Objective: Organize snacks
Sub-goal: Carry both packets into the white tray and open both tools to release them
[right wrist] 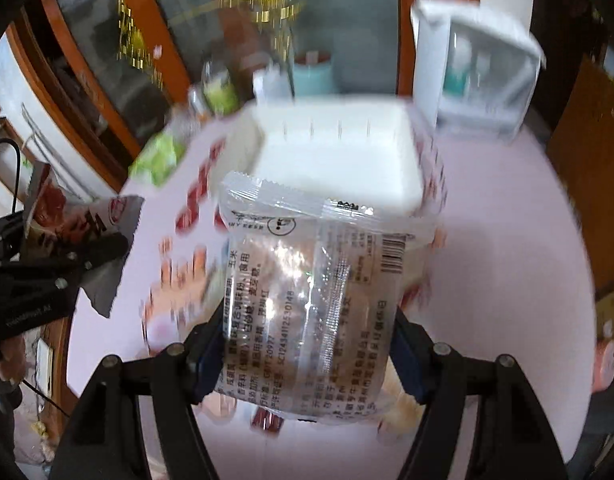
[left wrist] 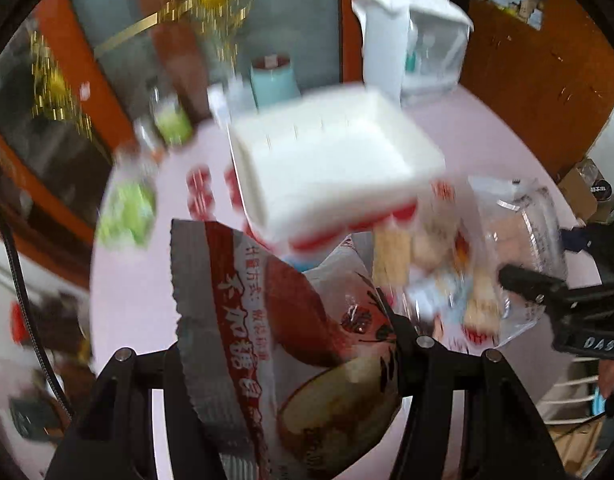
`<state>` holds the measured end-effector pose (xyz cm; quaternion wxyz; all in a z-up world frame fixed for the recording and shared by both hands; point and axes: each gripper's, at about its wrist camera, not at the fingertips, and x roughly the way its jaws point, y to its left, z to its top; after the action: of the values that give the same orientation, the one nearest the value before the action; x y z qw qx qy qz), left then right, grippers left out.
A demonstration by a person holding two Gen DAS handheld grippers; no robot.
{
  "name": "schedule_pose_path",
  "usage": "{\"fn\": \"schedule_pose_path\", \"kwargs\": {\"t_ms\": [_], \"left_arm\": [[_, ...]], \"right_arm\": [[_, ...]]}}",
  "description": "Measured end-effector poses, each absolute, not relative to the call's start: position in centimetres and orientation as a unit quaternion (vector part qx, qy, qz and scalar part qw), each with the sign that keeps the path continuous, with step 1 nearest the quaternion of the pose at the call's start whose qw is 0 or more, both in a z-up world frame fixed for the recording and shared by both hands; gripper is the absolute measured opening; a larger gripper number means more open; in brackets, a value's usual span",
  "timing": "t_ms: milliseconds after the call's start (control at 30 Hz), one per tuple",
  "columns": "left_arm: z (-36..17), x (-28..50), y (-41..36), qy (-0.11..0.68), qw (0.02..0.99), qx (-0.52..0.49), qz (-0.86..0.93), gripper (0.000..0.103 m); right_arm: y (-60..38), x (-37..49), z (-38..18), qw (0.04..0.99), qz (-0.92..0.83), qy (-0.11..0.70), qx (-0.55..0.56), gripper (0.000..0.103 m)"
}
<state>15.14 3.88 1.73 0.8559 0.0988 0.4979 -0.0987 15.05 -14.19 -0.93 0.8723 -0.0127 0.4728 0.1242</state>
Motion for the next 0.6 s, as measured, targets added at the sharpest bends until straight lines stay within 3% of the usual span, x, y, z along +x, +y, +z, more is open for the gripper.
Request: {"fn": "schedule_pose_path", "kwargs": {"t_ms": [233,600], "left_arm": [[5.1,25.1,2.4,0.461,0.874,0.130,-0.083,0.057],[-4.5,35.8,0.8,0.517,0.845,0.120,-0.065,0.060]], "right_arm": [[-14.0,25.9,1.6,0.877,0.101,0.469,0.031,0.073],[-14.0,35.2,-8.9,0.828,0.047,0.554,0.081,0.076]]}}
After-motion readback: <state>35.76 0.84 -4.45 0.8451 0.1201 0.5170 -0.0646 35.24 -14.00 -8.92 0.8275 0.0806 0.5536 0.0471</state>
